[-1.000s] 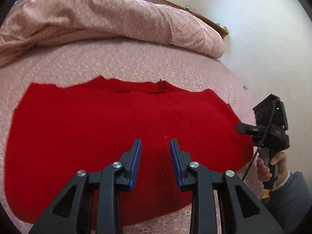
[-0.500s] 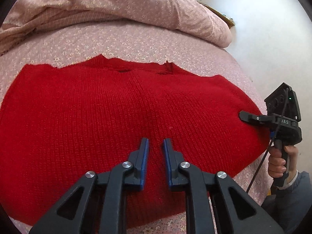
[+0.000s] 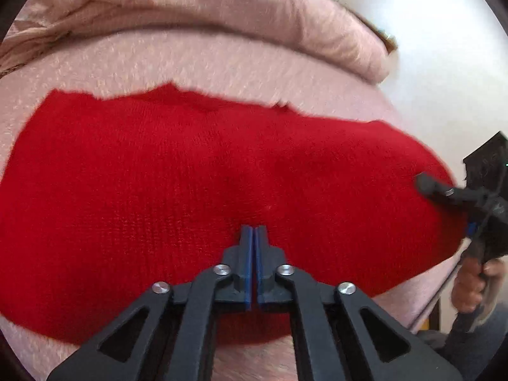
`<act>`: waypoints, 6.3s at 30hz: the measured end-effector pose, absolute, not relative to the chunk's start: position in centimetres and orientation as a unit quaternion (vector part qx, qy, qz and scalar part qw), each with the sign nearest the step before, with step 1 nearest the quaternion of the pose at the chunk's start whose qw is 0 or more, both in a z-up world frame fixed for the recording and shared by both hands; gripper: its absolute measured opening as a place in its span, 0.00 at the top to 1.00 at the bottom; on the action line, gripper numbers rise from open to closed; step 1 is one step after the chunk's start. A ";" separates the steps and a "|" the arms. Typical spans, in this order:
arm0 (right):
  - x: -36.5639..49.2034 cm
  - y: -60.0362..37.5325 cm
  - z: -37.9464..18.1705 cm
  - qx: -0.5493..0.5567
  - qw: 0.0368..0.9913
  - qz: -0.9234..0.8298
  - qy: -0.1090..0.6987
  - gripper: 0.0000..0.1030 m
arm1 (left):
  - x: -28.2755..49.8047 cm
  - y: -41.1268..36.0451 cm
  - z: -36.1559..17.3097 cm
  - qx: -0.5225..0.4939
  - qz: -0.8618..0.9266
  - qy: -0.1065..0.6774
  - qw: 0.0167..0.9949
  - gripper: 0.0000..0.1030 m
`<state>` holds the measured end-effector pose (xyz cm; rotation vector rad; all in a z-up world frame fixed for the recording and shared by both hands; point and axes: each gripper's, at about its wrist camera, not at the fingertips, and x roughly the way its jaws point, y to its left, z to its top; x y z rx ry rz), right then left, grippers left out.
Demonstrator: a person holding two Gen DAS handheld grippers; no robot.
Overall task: Fold small clothes
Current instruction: 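Lift the grasped side with the left tool and fold it across the cardigan, then lower the folded side onto the cardigan and open the left tool, then grasp the opposite side edge of the cardigan with the right tool, then lift the grasped side with the right tool and fold it over the stack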
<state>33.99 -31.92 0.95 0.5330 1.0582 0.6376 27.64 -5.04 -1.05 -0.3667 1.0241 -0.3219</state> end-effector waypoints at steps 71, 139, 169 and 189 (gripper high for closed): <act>19.8 -13.0 -1.5 -0.076 0.922 0.210 0.318 0.23 | 26.0 19.9 -4.0 -0.555 -0.190 0.432 0.685 0.18; 26.9 -13.0 2.8 0.038 0.887 0.317 0.333 0.92 | 24.6 9.2 5.4 -0.170 -0.081 0.346 0.919 0.85; 23.5 -13.6 -1.5 -0.016 0.870 0.328 0.367 0.98 | 23.9 8.1 0.3 -0.125 -0.056 0.403 0.905 0.84; 29.1 -20.0 -2.9 0.235 0.813 0.351 0.400 0.30 | 24.8 13.0 0.1 -0.232 -0.057 0.390 0.889 0.28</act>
